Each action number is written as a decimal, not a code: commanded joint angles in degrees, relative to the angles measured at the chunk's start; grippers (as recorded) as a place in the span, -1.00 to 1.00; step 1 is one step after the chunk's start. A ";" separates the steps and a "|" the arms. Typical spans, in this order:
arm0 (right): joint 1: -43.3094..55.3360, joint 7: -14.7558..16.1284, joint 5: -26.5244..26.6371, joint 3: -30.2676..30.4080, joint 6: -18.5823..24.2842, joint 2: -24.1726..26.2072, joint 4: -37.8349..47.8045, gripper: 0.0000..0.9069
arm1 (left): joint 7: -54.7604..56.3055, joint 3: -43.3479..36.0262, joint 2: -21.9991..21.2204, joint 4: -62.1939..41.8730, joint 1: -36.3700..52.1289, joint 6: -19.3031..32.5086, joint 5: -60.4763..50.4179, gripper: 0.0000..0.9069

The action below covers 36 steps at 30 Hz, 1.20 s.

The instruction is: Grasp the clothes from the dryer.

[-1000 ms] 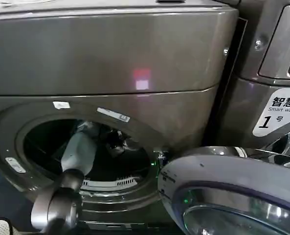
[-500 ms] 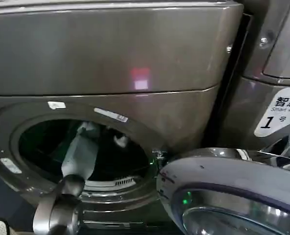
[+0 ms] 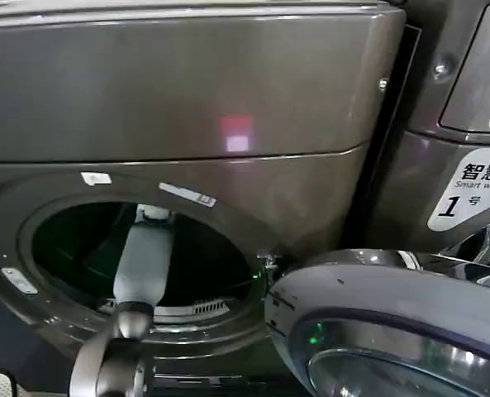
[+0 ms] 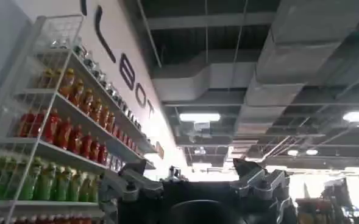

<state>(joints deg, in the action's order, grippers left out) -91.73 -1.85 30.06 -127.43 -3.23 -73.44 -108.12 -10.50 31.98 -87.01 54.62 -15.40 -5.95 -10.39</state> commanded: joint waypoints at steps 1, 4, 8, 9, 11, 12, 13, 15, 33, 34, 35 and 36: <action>-0.12 0.03 0.09 0.09 0.65 -0.25 -0.43 1.00 | 10.73 0.28 -0.39 2.22 0.28 -2.16 11.36 -1.00; -0.01 0.03 0.07 0.01 0.67 -0.17 -0.41 1.00 | 10.94 0.31 -0.36 2.34 0.17 -2.24 11.37 -1.00; -0.02 0.07 -0.02 0.15 0.72 -0.35 -0.49 1.00 | 10.90 0.30 -0.32 2.42 0.00 -2.29 11.46 -1.00; -0.02 0.08 -0.02 0.14 0.72 -0.35 -0.48 1.00 | 10.88 0.30 -0.33 2.43 -0.05 -2.31 11.45 -1.00; -0.09 0.11 -0.08 0.12 0.81 -0.39 -0.36 1.00 | 10.84 0.29 -0.32 2.39 -0.06 -2.27 11.47 -1.00; -0.08 0.11 -0.08 0.11 0.80 -0.40 -0.37 1.00 | 10.84 0.29 -0.31 2.38 -0.04 -2.29 11.47 -1.00; -0.08 0.12 -0.10 0.14 0.82 -0.41 -0.31 1.00 | 10.82 0.30 -0.30 2.34 -0.01 -2.28 11.46 -1.00; -0.04 0.20 -0.38 0.18 0.88 -0.40 -0.26 1.00 | 10.84 0.30 -0.32 2.26 0.15 -2.26 11.52 -1.00; -0.07 0.07 -1.24 -0.63 -1.79 -0.49 -1.31 1.00 | 10.49 0.29 -0.12 1.86 0.36 -2.18 12.00 -1.00; -0.06 0.02 -1.24 -0.74 -1.98 -0.50 -1.43 1.00 | 10.49 0.29 -0.10 1.87 0.35 -2.14 12.05 -1.00; -0.02 -0.13 -1.19 -0.93 -2.21 -0.49 -1.62 1.00 | 10.42 0.28 -0.07 1.85 0.36 -2.16 12.06 -1.00; -0.03 -0.12 -1.19 -1.09 -2.32 -0.49 -1.62 1.00 | 10.35 0.24 -0.03 1.79 0.37 -2.14 12.05 -1.00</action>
<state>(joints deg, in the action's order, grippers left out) -91.81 -1.79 28.92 -128.04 -4.57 -73.84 -109.39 -0.25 32.25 -87.15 56.48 -15.08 -8.16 1.40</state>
